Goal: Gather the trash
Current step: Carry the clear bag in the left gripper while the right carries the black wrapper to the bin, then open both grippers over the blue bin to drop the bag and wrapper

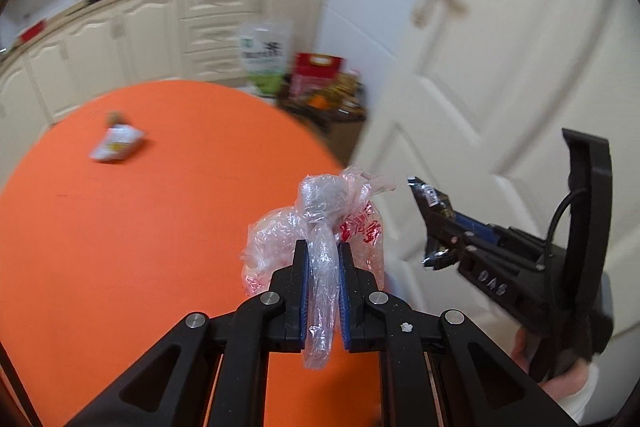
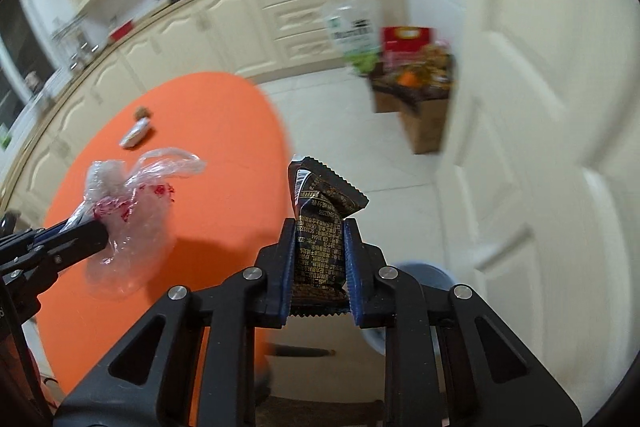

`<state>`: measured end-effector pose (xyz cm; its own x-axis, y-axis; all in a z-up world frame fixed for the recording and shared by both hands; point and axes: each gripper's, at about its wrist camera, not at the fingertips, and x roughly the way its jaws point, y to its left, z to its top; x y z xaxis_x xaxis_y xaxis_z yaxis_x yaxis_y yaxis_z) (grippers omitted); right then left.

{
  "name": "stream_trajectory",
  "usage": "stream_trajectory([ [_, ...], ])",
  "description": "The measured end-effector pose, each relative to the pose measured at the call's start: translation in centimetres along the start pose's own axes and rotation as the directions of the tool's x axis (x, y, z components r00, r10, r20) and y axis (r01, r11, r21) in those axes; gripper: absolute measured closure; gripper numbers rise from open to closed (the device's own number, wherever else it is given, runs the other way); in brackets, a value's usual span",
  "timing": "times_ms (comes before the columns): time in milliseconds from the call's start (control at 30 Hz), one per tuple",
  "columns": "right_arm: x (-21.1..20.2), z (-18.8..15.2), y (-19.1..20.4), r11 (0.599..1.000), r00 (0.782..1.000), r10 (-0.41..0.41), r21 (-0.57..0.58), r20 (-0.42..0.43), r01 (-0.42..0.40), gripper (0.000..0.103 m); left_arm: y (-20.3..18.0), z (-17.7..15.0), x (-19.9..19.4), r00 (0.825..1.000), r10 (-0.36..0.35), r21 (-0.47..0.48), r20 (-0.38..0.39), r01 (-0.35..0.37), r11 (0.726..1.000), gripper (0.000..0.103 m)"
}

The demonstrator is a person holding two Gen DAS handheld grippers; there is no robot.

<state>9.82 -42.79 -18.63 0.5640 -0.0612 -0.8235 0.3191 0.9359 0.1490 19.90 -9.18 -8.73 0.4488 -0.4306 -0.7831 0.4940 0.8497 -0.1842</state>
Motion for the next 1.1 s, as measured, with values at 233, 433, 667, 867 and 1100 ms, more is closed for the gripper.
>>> stream_trajectory([
  [233, 0.8, -6.8, -8.2, 0.985, 0.984, -0.142, 0.082, -0.11, 0.151, 0.082, -9.7, -3.4, 6.8, 0.991, -0.052, 0.112, -0.123, 0.066, 0.991, 0.097],
  [433, 4.2, -9.5, -13.4, 0.974, 0.968, -0.149, 0.137, -0.201, 0.179, 0.082, -12.4, -6.0, 15.4, 0.957, -0.066, 0.129, -0.282, 0.106, 0.986, 0.1],
  [667, 10.9, -11.2, -17.4, 0.97, 0.947, -0.081, 0.193, -0.31, 0.146, 0.082, -12.4, -6.3, 26.3, 0.928, -0.044, 0.095, -0.369, 0.085, 0.992, 0.1],
  [867, 15.8, -10.8, -19.0, 0.969, 0.927, -0.037, 0.212, -0.373, 0.124, 0.072, -11.0, -6.2, 34.9, 0.864, -0.034, 0.07, -0.502, 0.08, 0.994, 0.094],
  [1100, 15.4, -11.0, -20.0, 0.961, 0.924, -0.035, 0.242, -0.381, 0.136, 0.043, -9.5, -6.1, 37.3, 0.818, 0.001, 0.03, -0.575, 0.02, 0.999, 0.07],
])
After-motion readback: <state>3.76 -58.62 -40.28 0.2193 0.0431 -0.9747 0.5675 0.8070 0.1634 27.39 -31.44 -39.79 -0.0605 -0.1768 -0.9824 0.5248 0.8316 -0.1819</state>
